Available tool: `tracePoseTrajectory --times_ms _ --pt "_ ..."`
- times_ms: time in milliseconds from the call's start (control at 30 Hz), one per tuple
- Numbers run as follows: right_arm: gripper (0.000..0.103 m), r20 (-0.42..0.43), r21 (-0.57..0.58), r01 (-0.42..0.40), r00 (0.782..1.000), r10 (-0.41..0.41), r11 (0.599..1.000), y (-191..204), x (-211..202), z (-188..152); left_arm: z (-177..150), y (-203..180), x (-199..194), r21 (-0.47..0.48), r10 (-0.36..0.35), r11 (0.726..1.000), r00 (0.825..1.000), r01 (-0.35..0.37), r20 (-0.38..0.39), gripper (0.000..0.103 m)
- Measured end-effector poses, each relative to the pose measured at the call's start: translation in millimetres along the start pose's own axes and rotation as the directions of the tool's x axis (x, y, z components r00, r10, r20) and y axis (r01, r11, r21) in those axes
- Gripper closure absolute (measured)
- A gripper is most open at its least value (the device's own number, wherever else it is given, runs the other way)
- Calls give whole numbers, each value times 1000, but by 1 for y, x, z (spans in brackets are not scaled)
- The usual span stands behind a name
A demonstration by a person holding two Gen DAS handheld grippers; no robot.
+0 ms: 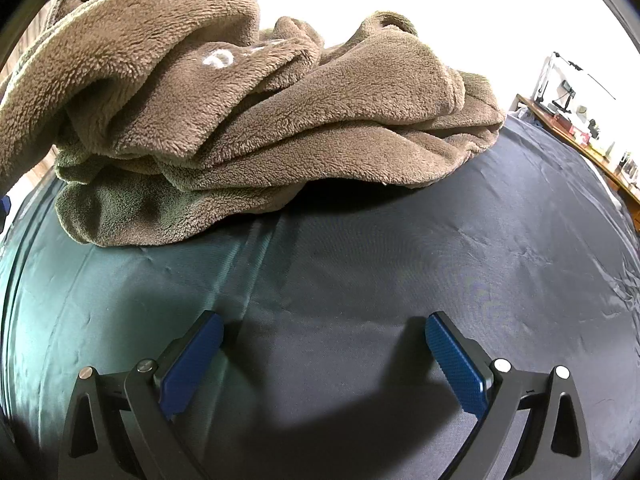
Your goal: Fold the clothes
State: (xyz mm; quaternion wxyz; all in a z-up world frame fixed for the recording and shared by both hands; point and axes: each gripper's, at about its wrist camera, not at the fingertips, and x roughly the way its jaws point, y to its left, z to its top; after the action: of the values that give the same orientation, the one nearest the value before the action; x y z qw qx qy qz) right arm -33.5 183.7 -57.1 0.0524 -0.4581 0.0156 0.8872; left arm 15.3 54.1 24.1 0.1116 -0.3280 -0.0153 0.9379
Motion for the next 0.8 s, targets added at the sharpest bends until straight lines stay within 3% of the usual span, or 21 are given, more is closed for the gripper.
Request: tracePoseTrajectory --times_ms 633,800 --pt "0 -1 1 0 1000 0 1000 -3 3 2 -14 17 -12 -4 27 1000 1000 -27 10 0" --pt "0 -1 1 0 1000 0 1000 -3 2 1 -12 37 -28 -90 -12 996 997 18 70 0"
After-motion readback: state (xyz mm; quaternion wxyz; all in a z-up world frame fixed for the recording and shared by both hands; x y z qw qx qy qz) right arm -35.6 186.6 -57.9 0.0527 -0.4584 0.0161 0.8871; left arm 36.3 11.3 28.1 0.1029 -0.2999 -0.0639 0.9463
